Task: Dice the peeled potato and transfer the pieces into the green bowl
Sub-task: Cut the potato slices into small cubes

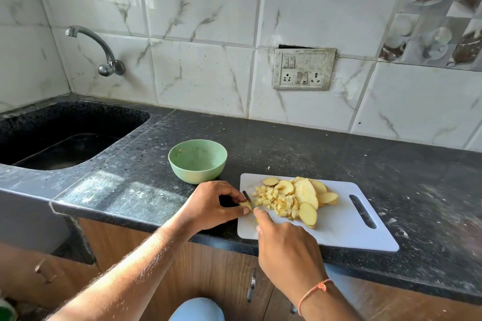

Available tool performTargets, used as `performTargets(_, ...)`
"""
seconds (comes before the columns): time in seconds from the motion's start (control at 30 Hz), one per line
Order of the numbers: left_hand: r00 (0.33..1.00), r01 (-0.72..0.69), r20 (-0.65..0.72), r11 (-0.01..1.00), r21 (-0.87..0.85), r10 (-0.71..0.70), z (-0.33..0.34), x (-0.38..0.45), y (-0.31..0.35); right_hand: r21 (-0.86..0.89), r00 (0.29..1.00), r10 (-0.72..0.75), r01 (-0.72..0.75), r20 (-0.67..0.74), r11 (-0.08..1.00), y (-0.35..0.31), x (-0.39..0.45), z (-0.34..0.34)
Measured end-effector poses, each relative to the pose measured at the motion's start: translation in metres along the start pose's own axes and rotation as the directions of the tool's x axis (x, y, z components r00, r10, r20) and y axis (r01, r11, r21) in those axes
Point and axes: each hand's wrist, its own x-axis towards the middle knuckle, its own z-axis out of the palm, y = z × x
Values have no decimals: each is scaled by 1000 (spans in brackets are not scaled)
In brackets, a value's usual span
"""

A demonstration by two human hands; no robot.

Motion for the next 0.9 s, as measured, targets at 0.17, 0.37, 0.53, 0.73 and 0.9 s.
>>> performTargets(0.17,1000,13,-6,1000,-1,-13,1,-1,2,44,999,-5,3,52,999,5,-9,-5)
performTargets(0.37,1000,20,-8,1000,5,-20,1,-2,4,65,994,13,-20,104,998,8,-21,-12)
performTargets(0.53,1000,3,-9,1000,12,-2,1,-2,2,37,994,17,-21,107,999,14,-37,-21)
performTargets(0.73,999,-38,6,999,11,38,4,-3,4,-19,990,114,-113,84,993,19,-36,-16)
performTargets(0.9,1000,-28,-1,1000,2,28,2,-5,6,33,991,124,-126,47,992,13,-33,-12)
